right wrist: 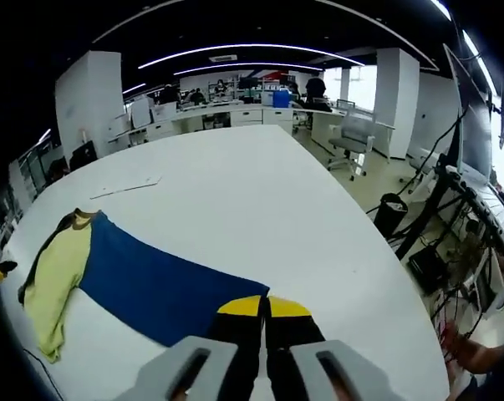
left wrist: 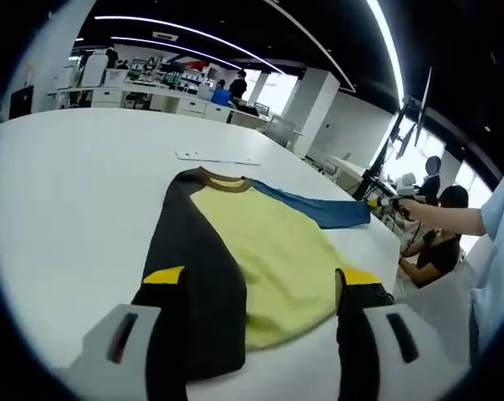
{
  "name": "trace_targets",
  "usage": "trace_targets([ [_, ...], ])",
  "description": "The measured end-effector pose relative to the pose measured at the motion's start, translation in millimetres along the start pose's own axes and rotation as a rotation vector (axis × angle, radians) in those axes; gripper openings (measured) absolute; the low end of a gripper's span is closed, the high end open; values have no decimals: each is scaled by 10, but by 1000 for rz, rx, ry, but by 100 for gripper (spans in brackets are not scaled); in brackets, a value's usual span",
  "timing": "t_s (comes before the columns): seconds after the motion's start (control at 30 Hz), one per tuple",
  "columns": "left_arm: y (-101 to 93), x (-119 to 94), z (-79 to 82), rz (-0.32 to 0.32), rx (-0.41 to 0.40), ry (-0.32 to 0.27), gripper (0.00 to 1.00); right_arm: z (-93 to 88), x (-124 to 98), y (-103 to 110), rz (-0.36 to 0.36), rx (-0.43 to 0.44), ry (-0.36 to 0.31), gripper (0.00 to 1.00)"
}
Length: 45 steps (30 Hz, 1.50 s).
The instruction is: Fold the garment on the visible template until the final outline fits inside the template.
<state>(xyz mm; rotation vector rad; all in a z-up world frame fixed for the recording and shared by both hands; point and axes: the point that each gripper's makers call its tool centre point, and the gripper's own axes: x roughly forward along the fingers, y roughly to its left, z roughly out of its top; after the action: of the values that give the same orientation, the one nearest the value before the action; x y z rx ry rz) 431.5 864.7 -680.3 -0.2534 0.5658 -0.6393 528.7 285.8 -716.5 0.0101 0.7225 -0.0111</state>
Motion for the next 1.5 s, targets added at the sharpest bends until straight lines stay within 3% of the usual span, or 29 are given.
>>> trace_targets([
  [0.2,31,12,-35,8,-8,13,69,-87,239,-158,-29,13,34,0],
  [0.4,95,-5,-57,26,-24,12,69,-42,417,-229,-39,5,50,0],
  [0.9,112,18,-96,27,-35,20,69,-86,455,-211,-28,10,63,0],
  [1.0,106,17,-84,23,-34,16,69,-47,433,-155,16,52,39,0],
  [1.03,105,15,-80,23,-34,15,69,-37,419,-159,14,50,34,6],
  [1.1,103,9,-74,22,-35,10,69,13,398,-127,28,38,-2,30],
  [1.17,103,2,-75,22,-36,7,69,19,380,-106,37,4,-4,44],
  [1.27,96,-20,-75,22,-38,2,69,57,323,-63,57,5,-24,51],
  [1.5,109,-84,-61,25,-40,-12,69,111,207,117,158,17,-69,81],
])
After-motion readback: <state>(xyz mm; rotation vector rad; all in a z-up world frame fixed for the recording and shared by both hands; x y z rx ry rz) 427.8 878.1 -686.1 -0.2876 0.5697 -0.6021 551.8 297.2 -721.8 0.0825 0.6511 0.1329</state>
